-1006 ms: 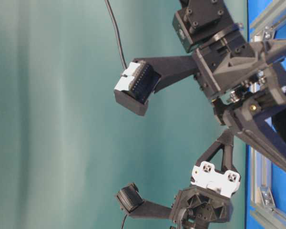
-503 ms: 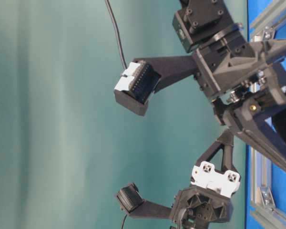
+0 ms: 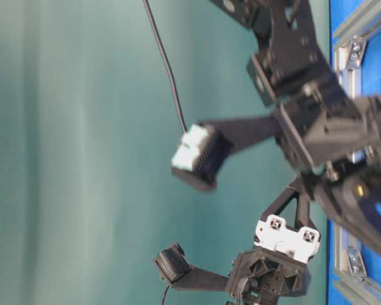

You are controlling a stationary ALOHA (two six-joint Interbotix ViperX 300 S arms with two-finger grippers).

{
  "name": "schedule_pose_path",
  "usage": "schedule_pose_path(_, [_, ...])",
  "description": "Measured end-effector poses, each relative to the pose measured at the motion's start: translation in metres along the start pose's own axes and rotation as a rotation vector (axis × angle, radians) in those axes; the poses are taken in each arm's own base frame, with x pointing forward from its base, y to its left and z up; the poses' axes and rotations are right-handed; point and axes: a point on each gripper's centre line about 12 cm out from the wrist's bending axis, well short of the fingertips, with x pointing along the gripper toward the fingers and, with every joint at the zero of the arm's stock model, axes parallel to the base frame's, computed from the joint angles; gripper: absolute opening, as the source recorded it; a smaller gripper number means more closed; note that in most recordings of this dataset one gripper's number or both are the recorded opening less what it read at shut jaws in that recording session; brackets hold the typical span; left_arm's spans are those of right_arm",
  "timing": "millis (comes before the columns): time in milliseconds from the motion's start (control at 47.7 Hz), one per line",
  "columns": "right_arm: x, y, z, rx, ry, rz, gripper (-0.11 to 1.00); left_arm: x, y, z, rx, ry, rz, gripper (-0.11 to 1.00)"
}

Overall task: Insert the wire through the string loop located on the left side.
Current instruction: 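Push the USB plug up through the white zip-tie loop with the right gripper, then move the open left gripper toward the plug protruding from the loop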

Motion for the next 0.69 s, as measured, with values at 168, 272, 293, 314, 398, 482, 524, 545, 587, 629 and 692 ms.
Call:
schedule_pose_path(168, [0.017, -0.002, 0.003, 0.0, 0.009, -0.006, 0.02, 0.0, 0.0, -0.001, 0.0, 0.003, 0.0, 0.0])
schedule_pose_path(272, [0.024, -0.004, 0.003, 0.002, 0.011, -0.01, 0.02, 0.0, 0.0, 0.0, 0.001, 0.0, -0.001, 0.0])
schedule_pose_path(293, [0.025, -0.004, 0.004, 0.001, 0.008, -0.009, 0.02, 0.0, 0.0, 0.0, 0.001, 0.0, -0.001, 0.0])
schedule_pose_path(314, [0.026, -0.004, 0.005, -0.001, 0.007, -0.009, 0.02, 0.0, 0.0, 0.0, 0.001, 0.0, -0.001, 0.0])
schedule_pose_path(398, [0.026, -0.004, 0.005, 0.004, 0.01, -0.01, 0.02, 0.0, 0.0, 0.0, 0.0, 0.0, -0.001, 0.0])
schedule_pose_path(482, [0.026, -0.004, 0.005, -0.002, 0.01, -0.01, 0.02, 0.0, 0.0, 0.0, 0.0, 0.0, -0.001, 0.0])
schedule_pose_path(524, [0.026, -0.004, 0.005, -0.001, 0.01, -0.01, 0.02, 0.0, 0.0, 0.0, 0.0, 0.0, -0.001, 0.0])
schedule_pose_path(545, [0.026, -0.004, 0.005, -0.004, 0.01, -0.01, 0.02, 0.0, 0.0, 0.001, 0.0, -0.002, -0.001, 0.0])
schedule_pose_path(587, [0.026, -0.004, 0.005, -0.002, 0.01, -0.01, 0.02, 0.0, 0.0, 0.001, 0.001, -0.002, -0.001, 0.0])
schedule_pose_path(629, [0.026, -0.004, 0.005, -0.002, 0.01, -0.01, 0.02, 0.0, 0.0, 0.0, 0.0, 0.0, -0.001, 0.0])
schedule_pose_path(692, [0.026, -0.004, 0.005, -0.002, 0.01, -0.01, 0.02, 0.0, 0.0, 0.0, -0.002, 0.0, 0.0, 0.0])
